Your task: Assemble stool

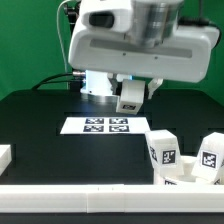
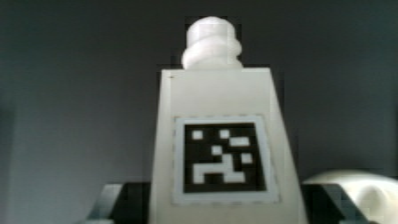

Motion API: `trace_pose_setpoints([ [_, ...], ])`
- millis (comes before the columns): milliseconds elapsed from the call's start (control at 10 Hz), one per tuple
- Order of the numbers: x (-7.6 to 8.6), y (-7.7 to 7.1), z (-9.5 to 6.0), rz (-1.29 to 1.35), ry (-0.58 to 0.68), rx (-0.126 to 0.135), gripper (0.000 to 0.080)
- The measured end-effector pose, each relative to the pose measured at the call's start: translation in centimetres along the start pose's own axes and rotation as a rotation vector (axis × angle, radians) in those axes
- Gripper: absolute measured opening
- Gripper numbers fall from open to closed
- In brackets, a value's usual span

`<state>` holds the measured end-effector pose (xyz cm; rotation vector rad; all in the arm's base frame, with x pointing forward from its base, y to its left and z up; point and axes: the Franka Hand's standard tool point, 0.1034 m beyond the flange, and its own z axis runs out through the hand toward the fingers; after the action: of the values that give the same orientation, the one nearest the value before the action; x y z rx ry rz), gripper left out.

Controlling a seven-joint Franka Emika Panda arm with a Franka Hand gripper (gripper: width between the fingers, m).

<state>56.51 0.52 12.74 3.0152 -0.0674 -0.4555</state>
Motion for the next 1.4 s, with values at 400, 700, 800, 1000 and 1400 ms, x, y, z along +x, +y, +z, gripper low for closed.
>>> trace_pose_setpoints([
  [400,1.4,-0.4,-0.2,0.002,0.283,0.026,0.0337],
  [700,1.4,-2.3,-1.1,0.063,0.505,0.106,0.0337],
  [800,2.0,-3.2,-1.5,0.053,0.583,0.103,0.0337],
  [1000,2.7,-3.8,-1.5,0.032,0.687,0.088,0.0337],
  [1400,2.2,-6.3,-1.5,0.005,0.801,0.098,0.0338],
])
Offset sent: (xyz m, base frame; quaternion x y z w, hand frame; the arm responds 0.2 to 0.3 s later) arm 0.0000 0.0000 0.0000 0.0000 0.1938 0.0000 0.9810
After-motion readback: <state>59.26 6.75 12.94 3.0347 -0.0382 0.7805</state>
